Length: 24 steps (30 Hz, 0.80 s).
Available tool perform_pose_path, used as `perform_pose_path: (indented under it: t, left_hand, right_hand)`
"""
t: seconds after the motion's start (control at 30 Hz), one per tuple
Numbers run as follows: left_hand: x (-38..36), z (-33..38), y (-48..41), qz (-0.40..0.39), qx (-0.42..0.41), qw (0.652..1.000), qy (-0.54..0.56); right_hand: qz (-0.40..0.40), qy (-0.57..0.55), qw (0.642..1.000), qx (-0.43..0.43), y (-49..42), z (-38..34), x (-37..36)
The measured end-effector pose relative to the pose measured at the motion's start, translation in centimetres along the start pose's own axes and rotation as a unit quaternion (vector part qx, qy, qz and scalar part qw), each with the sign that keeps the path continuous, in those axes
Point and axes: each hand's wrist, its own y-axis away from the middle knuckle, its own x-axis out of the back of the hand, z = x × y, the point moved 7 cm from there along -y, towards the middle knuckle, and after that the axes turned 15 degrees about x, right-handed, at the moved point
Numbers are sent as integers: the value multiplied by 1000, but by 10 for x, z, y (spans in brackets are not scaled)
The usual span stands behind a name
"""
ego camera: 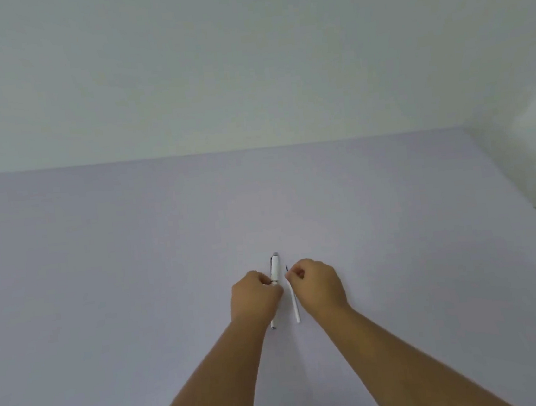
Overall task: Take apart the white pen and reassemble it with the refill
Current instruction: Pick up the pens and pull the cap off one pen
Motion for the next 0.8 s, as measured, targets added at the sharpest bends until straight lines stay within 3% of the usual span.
perform_pose_path:
  t: [0.2,0.37,0.53,0.6,0.7,0.8]
  left_hand:
    - [-1,16,16,-34,-70,996,54]
    - [-4,13,18,-80,-55,995,17]
    - [-4,1,19,-128,-25,991,26]
    - [-1,-6,17,-120,-12,992,35]
    - [1,-9,15,-119,-5,992,52]
    - [0,-8,18,-124,3,989,81]
  right_hand:
    - [15,-147,986,-81,-9,-9,-4]
    - [6,-209,970,-125,-11,-6,-4]
    - [69,-303,929,-201,-17,12,15]
    - [44,-268,948,-168,-22,16,23]
    - [-55,-86,991,-90,-18,17,21]
    - [-62,-10,996,-63,-7,21,12]
